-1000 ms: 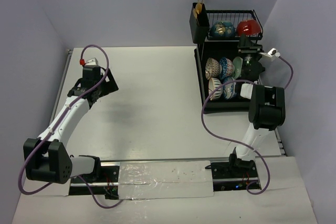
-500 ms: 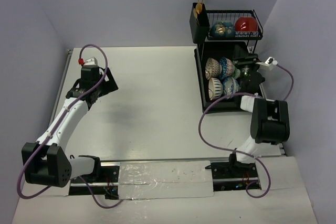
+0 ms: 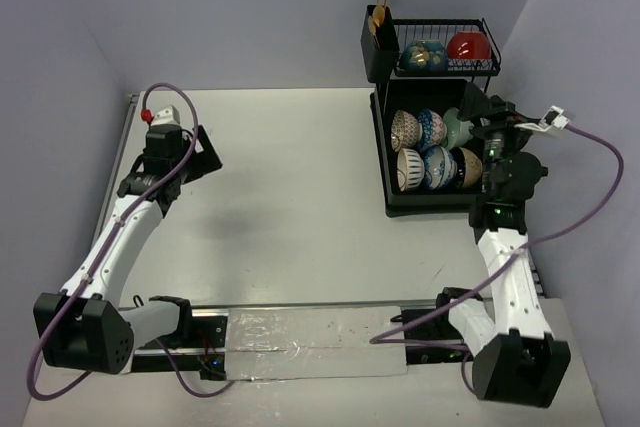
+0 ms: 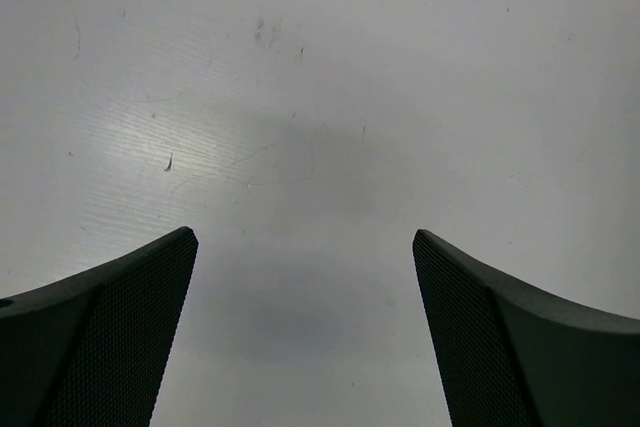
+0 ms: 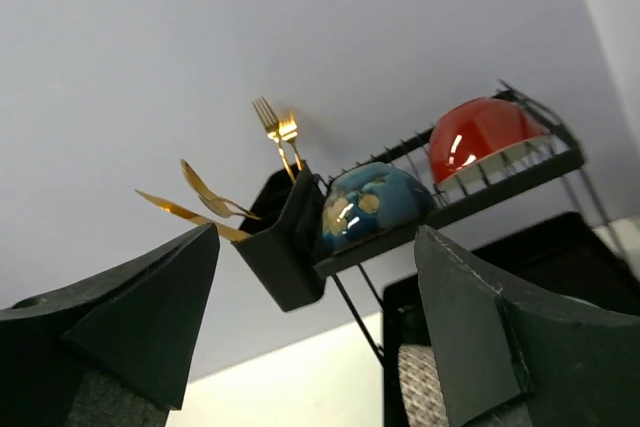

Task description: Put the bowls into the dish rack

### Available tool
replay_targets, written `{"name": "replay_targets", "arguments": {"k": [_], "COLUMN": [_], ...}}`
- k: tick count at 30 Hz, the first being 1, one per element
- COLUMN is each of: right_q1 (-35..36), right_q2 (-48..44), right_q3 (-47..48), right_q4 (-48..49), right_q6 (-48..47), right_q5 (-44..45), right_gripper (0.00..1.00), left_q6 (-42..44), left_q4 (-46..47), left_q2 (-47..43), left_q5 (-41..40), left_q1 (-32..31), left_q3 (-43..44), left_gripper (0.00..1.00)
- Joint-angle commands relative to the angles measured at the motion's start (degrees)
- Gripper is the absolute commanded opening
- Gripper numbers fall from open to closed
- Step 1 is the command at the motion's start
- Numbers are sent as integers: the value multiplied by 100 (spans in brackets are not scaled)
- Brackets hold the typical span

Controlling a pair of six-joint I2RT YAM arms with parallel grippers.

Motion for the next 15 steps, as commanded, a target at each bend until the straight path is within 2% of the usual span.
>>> {"name": "replay_targets", "arguments": {"k": [1,2,4,5,8,12,15], "right_q1": [27,27,27,27,27,114,492], "right_q2": [-589,-799,-976,-1160,-1608,-2294,-2795], "right_q3": [800,1211,1574,1898,2330,2472,2481], "right_q4": [-2310,-3028,-3638,-4190,-4922,-5267,-5206], "right_q6": [-788,-989,-1166,-1341,-1665,-2089,-2361], "right_q5": [176,306,334,369,580,1010,1090], "right_gripper": [87,88,90,95,98,100,100], "left_q6": [-14,-22,-57,-58,-75,47,214], "left_q4": [98,80,-34,-77,-236,-569,-938], "left_q2": [-242,-269,-356,-418,-716,-1164,-1446], "left_q5": [75,93,119,128,41,-152,-346], "left_q1": [21,21,21,21,21,21,21], "left_q3": [250,294,530,618,909,1391,1848], "left_gripper": [95,95,95,96,96,97,98]}}
